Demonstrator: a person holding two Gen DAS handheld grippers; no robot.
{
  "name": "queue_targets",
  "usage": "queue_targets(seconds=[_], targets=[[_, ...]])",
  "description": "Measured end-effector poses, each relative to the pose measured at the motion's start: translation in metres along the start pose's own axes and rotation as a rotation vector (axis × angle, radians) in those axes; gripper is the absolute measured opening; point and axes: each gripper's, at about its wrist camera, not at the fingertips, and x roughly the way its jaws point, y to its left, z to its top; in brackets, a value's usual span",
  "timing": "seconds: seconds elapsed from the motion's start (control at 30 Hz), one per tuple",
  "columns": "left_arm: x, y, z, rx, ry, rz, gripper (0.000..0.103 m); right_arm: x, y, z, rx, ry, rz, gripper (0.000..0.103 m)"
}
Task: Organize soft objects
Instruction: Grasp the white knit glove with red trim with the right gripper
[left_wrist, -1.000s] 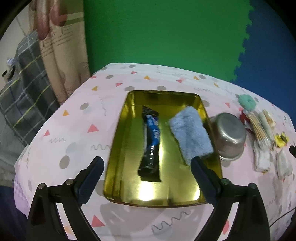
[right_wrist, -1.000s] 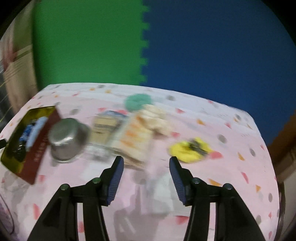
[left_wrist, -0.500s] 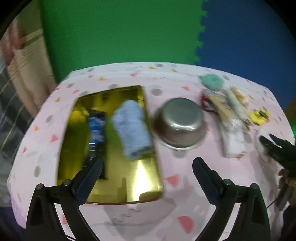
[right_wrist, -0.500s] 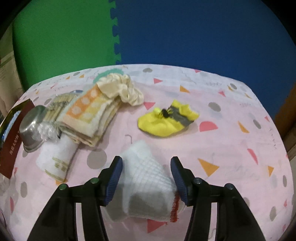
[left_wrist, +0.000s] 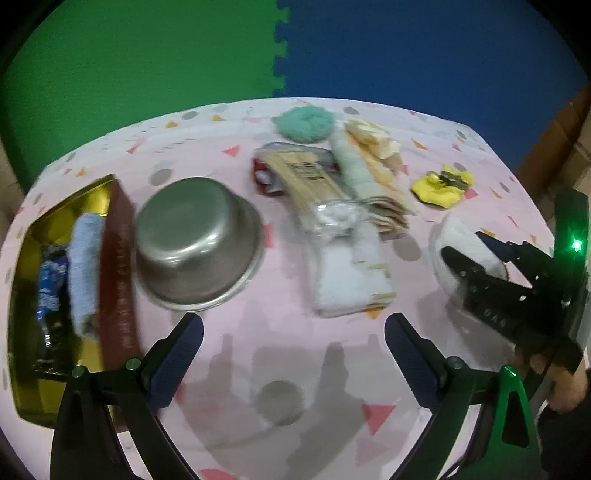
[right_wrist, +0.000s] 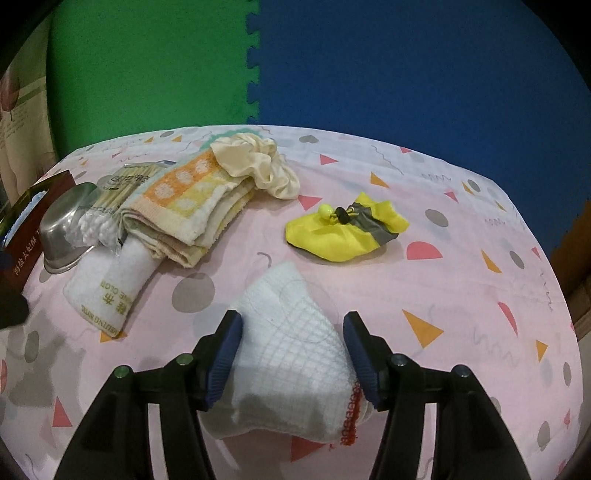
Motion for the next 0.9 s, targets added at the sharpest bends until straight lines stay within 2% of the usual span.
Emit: queue_targets(seconds=[0.13,0.27,0.4,0.7,0.77,0.83,0.9], targets=[[0.007,-0.008,0.003,0.013,-0.001,-0.005,0.098,-0.003,-0.001,-0.003,0.003,-0.003,0.007,0.058],[0.015,-0.015,0.007,0.014,0.005,-0.005,0.098,-0.012,-0.006,-0.009,-0.018,-0.022,0.004,0.042],[0.026,-0.022,0.011,0.02,0.012,0.004,0.098,-0.02,-0.016,-0.018,-0.027,-0.029,-0.018,0.041],[0.063,-0.026,0.019,-0.032,0.06,0.029,0.098,-0.015,-0.026,-0.02,0.017,-0.014,0.032,0.044],[0.066,-0.028,0.017,-0.036,0.047,0.051,0.099,-0.015,-0.027,-0.02,0.022,-0.013,0.037,0.044],[0.065,-0.033,0.016,-0.009,0.039,0.057,0.096,-0.015,-0.028,-0.02,0.026,-0.013,0.042,0.044],[0.061,-0.033,0.015,0.001,0.025,0.064,0.077,-0.014,-0.029,-0.02,0.03,-0.011,0.047,0.044]])
